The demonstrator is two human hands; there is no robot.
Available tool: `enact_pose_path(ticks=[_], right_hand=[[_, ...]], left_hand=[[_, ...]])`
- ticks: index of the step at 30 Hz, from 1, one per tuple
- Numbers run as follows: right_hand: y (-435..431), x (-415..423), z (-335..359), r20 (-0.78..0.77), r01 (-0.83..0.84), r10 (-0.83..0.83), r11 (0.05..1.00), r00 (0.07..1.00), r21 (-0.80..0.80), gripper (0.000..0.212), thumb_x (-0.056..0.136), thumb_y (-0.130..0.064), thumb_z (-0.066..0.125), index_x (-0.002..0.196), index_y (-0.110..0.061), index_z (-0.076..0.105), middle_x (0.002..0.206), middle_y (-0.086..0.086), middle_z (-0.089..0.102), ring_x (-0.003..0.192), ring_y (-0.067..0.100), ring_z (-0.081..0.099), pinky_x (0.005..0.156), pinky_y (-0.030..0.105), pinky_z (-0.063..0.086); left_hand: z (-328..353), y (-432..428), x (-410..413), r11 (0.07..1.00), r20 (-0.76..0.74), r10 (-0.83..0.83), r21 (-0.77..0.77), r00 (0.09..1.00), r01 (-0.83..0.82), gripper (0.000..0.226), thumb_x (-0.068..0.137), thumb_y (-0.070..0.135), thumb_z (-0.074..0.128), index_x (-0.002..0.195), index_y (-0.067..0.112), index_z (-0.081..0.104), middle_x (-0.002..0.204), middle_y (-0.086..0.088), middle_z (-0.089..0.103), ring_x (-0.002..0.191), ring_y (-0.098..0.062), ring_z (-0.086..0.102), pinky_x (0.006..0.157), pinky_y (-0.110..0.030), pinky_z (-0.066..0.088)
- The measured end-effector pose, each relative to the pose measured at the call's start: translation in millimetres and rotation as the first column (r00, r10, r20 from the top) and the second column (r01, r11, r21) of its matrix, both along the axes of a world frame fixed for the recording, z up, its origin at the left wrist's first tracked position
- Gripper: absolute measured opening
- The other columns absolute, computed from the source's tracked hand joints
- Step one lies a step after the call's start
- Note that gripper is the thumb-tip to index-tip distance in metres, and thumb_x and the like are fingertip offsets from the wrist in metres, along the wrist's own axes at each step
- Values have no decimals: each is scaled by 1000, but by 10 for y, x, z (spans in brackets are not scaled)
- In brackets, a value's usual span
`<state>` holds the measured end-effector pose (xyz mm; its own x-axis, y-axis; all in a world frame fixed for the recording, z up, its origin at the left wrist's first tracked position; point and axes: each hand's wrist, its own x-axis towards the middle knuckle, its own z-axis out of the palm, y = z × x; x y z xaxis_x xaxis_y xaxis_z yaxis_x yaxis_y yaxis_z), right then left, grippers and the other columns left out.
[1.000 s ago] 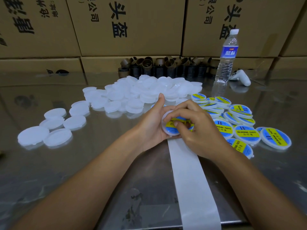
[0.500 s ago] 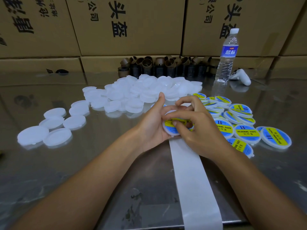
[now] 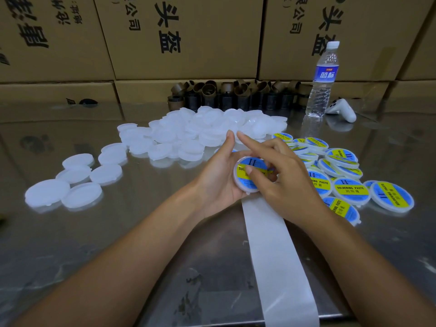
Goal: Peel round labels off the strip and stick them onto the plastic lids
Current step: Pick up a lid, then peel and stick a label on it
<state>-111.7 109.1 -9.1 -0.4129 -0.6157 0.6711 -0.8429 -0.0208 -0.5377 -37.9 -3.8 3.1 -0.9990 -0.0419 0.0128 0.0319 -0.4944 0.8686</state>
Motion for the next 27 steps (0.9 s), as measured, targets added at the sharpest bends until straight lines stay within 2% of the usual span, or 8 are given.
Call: enact_pose_path(ticks=[3,6,9,14,18,20,23,27], right_hand=[[2,-3,3,-11,39,-39,999,999,-26,64,85,-4,62,135,-38,40,87,-14,43,81,-7,43,71,4,33],[9,-10,6,-30,111,-112,993,993,-52,62,83,-6,65,136,-32,45,91,-5,55,86,-4,43,83,9,33],[20,-11,18,-15,150,-152,984,988,-98,54,83,-6,66,132,-24,53,97,1,56,92,8,46,74,0,33],[5,-15,32,105,134,-119,980,987,-149,42,86,0,58,123,-21,58,105,0,52,93,1,51,70,2,35],[-8,-38,27,296,151,-102,978,950,-146,41,86,-15,65,122,-29,50,107,-4,55,93,6,54,72,9,40],[-12,-49,37,398,171,-96,972,913,-159,38,84,-23,69,116,-30,49,102,-5,57,86,5,56,72,16,45],[-10,-44,84,483,135,-37,977,875,-168,16,83,-22,70,94,-25,58,83,-3,64,77,7,59,71,19,48],[3,-21,95,520,21,41,993,853,-113,7,86,-21,66,79,-22,64,71,17,66,63,17,55,69,39,49]], left_hand=[[10,9,-2,999,4,18,-32,1000,-18,63,98,56,18,120,12,58,119,-14,58,104,-23,61,88,-28,53],[-21,-2,-27,990,0,110,-85,994,-110,39,103,29,33,126,5,55,125,-17,58,101,-23,64,86,-28,54],[-47,-17,-31,980,-27,154,-122,988,-156,31,103,13,36,126,4,54,127,-18,61,104,-27,65,87,-31,55],[-34,-29,-9,972,-96,169,-150,981,-183,27,101,12,39,117,9,60,120,-9,67,104,-24,66,91,-34,54],[-29,-43,-5,965,-168,187,-153,968,-213,25,99,11,42,112,12,63,110,-2,72,102,-19,67,86,-28,56],[-33,-50,-14,958,-211,217,-143,953,-250,24,97,10,43,111,12,63,107,1,73,99,-14,68,83,-25,56],[-38,-60,-29,946,-267,257,-126,929,-298,23,94,15,46,110,15,63,106,4,73,101,-12,68,84,-24,55],[-44,-65,-39,918,-283,290,-188,914,-349,22,94,19,49,109,22,65,109,7,72,104,-11,67,91,-29,53]])
